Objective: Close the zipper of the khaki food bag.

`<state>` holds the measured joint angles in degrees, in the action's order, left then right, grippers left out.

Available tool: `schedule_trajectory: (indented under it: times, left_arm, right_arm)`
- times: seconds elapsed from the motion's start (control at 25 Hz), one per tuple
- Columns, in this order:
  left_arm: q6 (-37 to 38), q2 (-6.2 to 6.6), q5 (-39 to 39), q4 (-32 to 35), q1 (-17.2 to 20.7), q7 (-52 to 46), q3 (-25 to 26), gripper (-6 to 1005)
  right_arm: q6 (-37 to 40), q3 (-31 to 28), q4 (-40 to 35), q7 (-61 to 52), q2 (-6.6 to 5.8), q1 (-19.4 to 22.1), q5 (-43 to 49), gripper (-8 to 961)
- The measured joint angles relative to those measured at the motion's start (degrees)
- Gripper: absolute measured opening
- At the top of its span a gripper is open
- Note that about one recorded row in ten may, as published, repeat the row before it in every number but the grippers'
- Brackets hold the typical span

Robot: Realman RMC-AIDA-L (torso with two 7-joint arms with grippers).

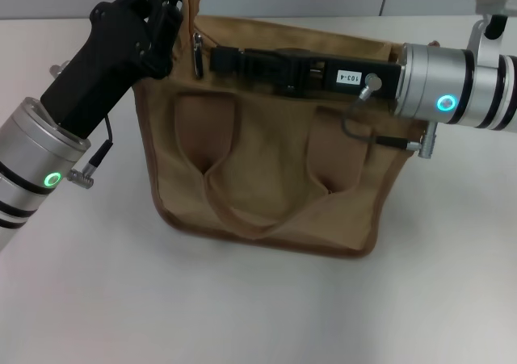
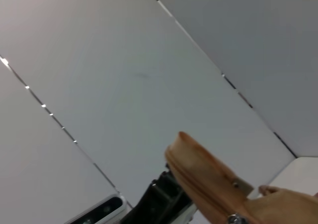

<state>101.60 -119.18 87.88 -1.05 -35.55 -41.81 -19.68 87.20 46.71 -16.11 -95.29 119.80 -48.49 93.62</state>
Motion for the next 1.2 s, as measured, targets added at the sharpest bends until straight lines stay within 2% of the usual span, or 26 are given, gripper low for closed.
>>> schedule_trajectory:
  times: [0.12,0.32,0.64,0.92,1.2]
  left_arm:
    - [-0.2,0.0,0.0,0.0,0.0,0.1,0.0,26]
    - [-0.3,0.0,0.0,-0.2,0.0,0.1,0.0,26]
    - [-0.3,0.0,0.4,-1.0,-0.8,0.2,-0.3,26]
    - [-1.1,0.01,0.5,-5.5,-3.0,3.9,-0.5,27]
    - [-1.9,0.0,0.5,-6.9,-3.2,5.0,-0.1,27]
  right_arm:
    - [0.4,0.3,0.0,0.4,0.0,0.0,0.0,193]
    - [0.5,0.3,-0.1,0.9,0.0,0.0,0.2,315]
    - [-0.7,2.5,0.2,0.7,-0.01,-1.2,0.0,319]
    - [-3.3,3.2,1.2,0.5,-0.01,-3.4,-0.6,307]
    - [-4.9,3.4,2.0,0.6,0.0,-3.8,-2.6,296]
